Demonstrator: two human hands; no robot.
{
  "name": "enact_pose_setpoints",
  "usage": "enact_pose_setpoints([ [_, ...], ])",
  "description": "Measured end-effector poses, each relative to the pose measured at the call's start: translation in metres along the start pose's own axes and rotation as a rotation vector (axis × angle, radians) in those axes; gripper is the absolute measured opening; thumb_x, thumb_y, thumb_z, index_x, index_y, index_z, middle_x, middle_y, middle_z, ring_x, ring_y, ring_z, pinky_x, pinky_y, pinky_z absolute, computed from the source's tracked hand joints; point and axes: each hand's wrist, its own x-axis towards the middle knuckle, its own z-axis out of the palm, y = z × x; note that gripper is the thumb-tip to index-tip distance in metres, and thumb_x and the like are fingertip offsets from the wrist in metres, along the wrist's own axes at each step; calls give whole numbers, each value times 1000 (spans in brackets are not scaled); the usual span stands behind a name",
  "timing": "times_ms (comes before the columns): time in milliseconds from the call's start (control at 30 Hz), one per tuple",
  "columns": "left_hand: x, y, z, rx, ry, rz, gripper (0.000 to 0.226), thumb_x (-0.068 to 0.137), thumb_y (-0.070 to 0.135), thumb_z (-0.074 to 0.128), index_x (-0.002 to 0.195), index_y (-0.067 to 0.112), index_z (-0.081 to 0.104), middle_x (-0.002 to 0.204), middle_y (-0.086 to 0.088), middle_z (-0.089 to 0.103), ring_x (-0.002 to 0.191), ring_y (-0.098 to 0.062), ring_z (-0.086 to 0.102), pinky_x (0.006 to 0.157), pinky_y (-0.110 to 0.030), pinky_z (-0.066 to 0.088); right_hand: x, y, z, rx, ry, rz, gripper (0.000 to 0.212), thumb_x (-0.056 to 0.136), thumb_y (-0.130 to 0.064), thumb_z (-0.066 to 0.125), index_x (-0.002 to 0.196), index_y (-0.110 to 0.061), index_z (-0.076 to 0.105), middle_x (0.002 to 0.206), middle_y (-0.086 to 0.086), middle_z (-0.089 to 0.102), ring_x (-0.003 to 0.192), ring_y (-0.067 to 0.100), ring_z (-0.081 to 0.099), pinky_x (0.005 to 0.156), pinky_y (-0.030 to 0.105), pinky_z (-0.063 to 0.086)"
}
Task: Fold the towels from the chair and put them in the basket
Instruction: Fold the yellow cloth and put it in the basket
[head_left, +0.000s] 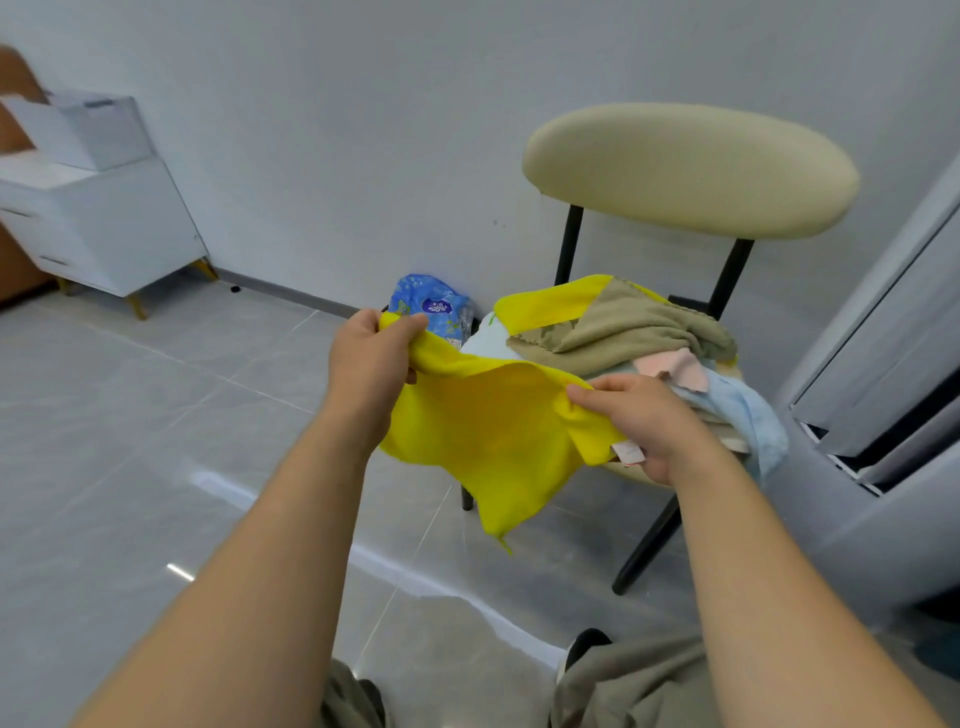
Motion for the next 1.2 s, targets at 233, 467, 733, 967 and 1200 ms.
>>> enact_pose_setpoints([
  [233,-5,-1,1,57,-37,44,36,69,37,73,96,14,67,98,-16,71,87,-30,70,81,-50,60,-1,-7,7,349,-156,79,27,98,-20,62,113,1,70,101,18,73,84,23,71,70,33,60],
  [467,-2,-11,-3,305,-1,109,45,73,-1,69,112,17,56,96,3,64,93,-19,64,82,-38,56,-1,-15,7,650,-210,69,48,86,11,34,126,8,60,119,24,67,102,29,66,83,33,61],
  [733,5,-24,-5,336,39,35,46,80,26,79,110,20,44,91,-4,61,67,-26,72,65,-45,62,-3,-11,10,482,-81,-109,30,89,2,67,119,2,65,102,17,75,92,23,72,80,33,62],
  [967,3,-28,1,797,-107,65,33,93,49,55,86,17,60,84,-8,69,80,-29,68,76,-43,58,-7,-18,16,435,18,-169,23,86,-6,76,94,-12,55,80,16,70,71,27,67,65,40,61],
  [1200,-13,-27,9,965,-254,209,64,74,32,81,131,20,54,129,-4,58,111,-23,59,84,-33,46,-5,-17,25,376,59,-132,27,87,-3,73,80,-14,49,74,14,59,55,21,59,49,33,56],
])
